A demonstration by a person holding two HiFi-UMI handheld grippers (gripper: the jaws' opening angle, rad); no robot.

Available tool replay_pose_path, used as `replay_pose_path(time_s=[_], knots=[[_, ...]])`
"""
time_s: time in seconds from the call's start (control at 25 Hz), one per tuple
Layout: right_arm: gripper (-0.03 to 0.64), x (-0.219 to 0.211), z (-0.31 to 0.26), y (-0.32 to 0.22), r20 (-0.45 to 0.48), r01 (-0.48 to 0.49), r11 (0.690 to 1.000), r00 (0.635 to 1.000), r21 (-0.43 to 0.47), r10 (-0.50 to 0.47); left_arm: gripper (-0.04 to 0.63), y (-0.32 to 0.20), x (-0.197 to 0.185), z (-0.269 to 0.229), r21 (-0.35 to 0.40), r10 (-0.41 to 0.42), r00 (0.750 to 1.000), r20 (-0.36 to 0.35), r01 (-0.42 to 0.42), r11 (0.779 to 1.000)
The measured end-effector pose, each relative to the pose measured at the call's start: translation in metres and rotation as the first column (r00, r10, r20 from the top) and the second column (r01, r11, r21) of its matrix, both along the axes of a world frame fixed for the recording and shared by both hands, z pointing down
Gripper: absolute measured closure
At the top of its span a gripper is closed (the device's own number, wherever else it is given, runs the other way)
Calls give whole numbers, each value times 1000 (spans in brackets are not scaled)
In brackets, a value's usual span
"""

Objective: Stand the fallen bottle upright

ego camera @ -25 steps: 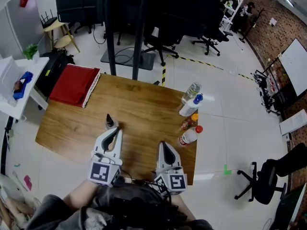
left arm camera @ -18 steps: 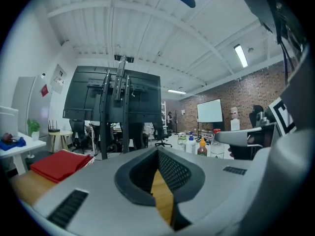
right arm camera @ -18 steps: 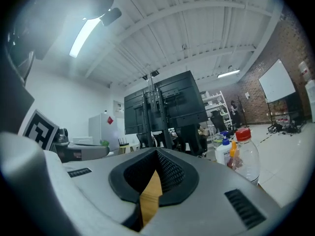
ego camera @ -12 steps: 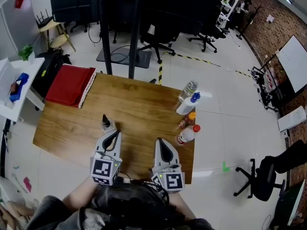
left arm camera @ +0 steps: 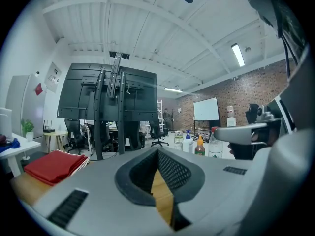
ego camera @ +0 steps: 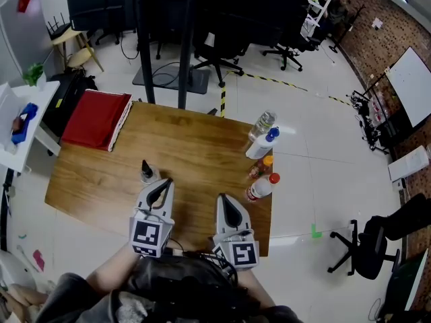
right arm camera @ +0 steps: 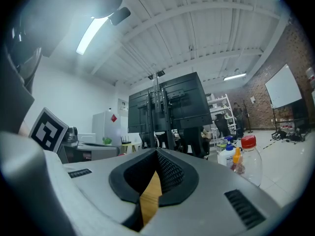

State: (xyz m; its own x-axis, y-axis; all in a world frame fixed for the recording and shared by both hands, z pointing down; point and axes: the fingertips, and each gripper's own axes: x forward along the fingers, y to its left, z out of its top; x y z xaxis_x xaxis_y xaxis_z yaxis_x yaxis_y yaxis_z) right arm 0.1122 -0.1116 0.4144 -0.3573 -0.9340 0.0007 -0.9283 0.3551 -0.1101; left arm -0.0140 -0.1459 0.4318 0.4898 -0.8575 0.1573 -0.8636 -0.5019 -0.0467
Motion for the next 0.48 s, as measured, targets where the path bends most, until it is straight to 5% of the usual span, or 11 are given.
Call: replay_pose_path(time_s=[0.24, 0.48], knots=[[609, 3, 1, -1, -17, -4, 1000, 1000, -9, 3, 571, -1, 2, 5, -30, 2, 1000, -14, -2, 1000], [609, 4, 9, 1, -10, -2, 999, 1000, -45, 2, 571, 5, 0, -4, 24, -14, 999, -31, 15, 1000]])
